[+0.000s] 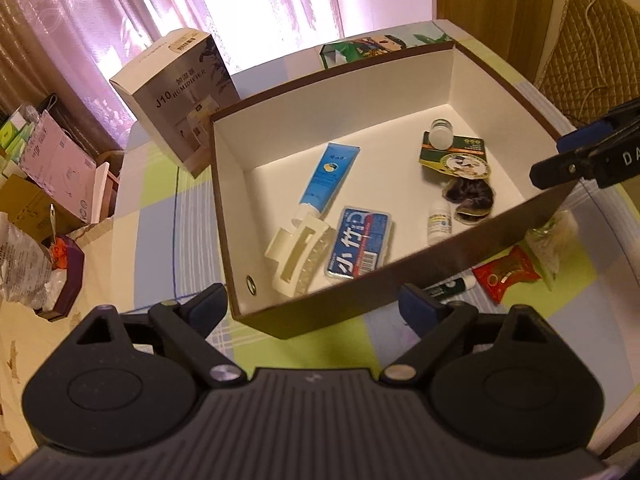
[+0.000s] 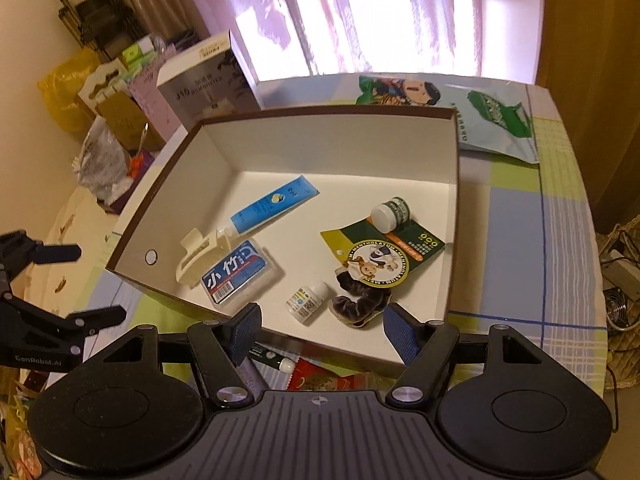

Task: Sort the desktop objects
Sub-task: 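Withdraw both open tools from the box toward the remaining table items, then grasp the lilac tube lying beside the box with the left tool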

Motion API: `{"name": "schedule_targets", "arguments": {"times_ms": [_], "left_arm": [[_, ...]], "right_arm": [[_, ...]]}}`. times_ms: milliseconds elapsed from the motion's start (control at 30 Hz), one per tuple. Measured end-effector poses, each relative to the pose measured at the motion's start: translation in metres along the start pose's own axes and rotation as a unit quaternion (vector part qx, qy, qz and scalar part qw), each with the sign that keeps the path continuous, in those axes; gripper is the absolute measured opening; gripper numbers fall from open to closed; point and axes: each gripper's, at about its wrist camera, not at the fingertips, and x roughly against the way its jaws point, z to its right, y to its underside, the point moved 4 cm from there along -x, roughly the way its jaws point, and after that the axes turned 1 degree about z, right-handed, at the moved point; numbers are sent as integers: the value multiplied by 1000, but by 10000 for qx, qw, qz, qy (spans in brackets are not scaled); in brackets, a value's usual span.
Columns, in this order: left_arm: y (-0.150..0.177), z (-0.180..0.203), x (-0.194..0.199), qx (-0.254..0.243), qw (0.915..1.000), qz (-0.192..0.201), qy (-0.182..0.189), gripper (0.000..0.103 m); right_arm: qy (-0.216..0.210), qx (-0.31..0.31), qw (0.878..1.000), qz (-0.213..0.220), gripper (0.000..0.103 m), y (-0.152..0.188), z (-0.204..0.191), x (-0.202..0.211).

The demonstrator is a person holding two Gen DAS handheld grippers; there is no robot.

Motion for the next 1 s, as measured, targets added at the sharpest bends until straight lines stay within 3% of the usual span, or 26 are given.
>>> {"name": "schedule_targets", "arguments": {"times_ms": [300,633,1000], "left_arm": [[40,6,-2,109,9992,-45,384,90],[79,40,-4,-123,9956,155,918,89],[99,76,-22,-1043,9861,306,1256,81]], "right_arm": [[-80,329,9983,481,74,39,6,27],[136,76,9996,250,74,100,27,22],[365,-611,9975,-48,74,139,61,14]]}}
